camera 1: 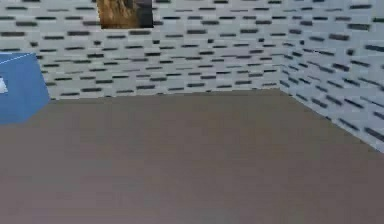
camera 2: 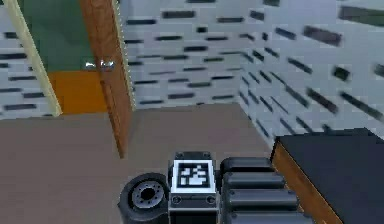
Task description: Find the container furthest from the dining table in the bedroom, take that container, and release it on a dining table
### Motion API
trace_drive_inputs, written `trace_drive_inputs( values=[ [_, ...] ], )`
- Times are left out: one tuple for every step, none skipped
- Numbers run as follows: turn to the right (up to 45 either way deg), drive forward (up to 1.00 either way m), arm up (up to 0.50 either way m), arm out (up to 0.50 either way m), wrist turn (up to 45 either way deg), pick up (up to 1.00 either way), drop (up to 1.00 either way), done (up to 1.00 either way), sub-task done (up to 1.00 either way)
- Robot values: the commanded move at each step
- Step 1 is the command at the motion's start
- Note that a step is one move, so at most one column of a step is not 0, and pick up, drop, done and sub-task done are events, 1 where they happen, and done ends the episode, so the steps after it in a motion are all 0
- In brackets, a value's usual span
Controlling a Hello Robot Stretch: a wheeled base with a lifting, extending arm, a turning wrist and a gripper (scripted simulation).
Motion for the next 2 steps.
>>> trace_drive_inputs(
  values=[
    [-45.0, 0.0, 0.0, 0.0, 0.0, 0.0, 0.0, 0.0, 0.0],
    [-45.0, 0.0, 0.0, 0.0, 0.0, 0.0, 0.0, 0.0, 0.0]
  ],
)
